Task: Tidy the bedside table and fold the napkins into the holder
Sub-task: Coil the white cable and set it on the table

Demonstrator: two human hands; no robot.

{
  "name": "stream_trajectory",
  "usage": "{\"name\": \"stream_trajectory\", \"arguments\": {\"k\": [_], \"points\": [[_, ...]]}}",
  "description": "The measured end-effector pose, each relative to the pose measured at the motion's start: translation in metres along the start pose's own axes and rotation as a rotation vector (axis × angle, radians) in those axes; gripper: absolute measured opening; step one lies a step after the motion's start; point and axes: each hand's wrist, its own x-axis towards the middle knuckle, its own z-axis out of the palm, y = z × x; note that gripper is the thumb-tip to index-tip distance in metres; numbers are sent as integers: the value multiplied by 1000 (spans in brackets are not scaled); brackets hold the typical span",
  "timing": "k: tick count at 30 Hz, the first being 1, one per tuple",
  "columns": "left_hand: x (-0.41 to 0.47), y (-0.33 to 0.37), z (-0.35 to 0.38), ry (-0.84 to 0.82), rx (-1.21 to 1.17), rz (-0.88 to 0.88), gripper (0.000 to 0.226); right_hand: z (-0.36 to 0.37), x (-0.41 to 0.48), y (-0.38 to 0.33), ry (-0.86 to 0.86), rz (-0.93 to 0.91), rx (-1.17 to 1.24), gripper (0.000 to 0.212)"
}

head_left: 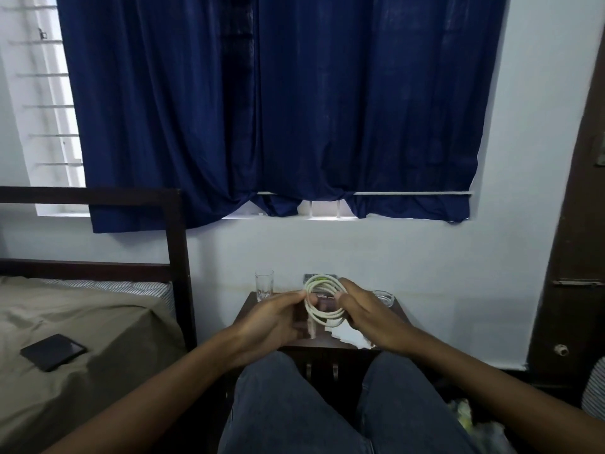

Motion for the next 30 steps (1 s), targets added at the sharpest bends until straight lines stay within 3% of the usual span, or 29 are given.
{"name": "stream_trajectory", "arguments": {"k": [4, 8, 10, 12, 16, 22, 25, 30], "points": [[1, -3, 0, -55, 97, -71, 44, -15, 4, 8, -134, -47, -317, 21], [-3, -7, 0, -60, 284, -115, 52, -12, 5, 13, -238, -96, -474, 41], [-5, -10, 1, -81, 357, -127, 45, -10, 5, 16, -259, -114, -506, 58], [-6, -15, 5, -67, 372, -97, 34, -9, 7, 20, -291, -91, -501, 62], [-3, -19, 14, 51, 433, 34, 34, -6, 7, 19, -256, -49, -338, 51], [2, -16, 3, 300, 632, 183, 36, -32, 9, 19, -204, 109, 241, 15], [4, -13, -1, 379, 650, 220, 36, -51, 13, 33, -240, 171, 239, 10], [9, -12, -16, 502, 720, 255, 37, -65, 9, 52, -315, 240, -7, 12]]}}
